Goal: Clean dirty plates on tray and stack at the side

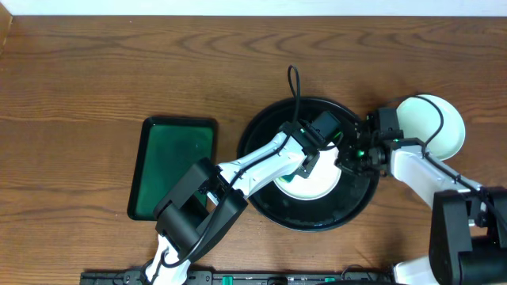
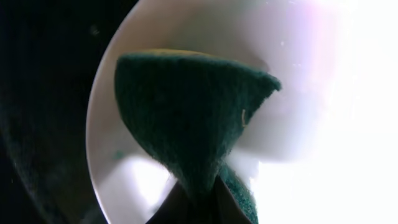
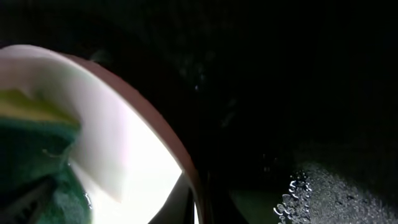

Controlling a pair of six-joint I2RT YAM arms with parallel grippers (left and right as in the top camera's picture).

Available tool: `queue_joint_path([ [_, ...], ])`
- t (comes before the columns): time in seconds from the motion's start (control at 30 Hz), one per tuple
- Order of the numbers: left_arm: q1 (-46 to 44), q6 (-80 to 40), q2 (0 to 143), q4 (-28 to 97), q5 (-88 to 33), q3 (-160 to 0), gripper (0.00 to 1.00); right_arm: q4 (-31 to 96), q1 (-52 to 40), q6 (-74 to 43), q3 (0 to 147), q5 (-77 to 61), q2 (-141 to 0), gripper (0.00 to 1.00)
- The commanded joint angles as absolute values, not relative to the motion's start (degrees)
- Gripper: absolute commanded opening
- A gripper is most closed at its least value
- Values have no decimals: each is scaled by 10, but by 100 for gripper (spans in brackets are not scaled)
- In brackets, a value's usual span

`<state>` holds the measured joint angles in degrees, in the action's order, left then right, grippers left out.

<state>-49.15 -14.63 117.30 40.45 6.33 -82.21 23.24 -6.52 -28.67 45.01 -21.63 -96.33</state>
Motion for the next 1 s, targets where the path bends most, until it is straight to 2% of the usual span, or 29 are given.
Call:
queue_joint_path([
  [0.0, -505, -156, 1201, 405, 4, -811, 7, 211, -76, -302, 421, -245, -1031, 1],
  [0.27, -505, -155, 1201, 396, -11, -817, 7, 216, -80, -308, 421, -244, -1030, 1],
  [0.43, -501, -156, 1201, 312, -186, -821, 7, 221, -79, -308, 421, -245, -1030, 1],
  [0.57, -500, -168, 1201, 281, -224, -821, 7, 226, -79, -308, 421, -245, -1030, 1],
  [0.77, -481, -169, 1201, 299, -129, -821, 7, 237, -79, -308, 421, -244, -1030, 1],
  [0.97, -412, -190, 1201, 350, -33, -821, 7, 248, -79, -308, 421, -242, -1030, 1],
])
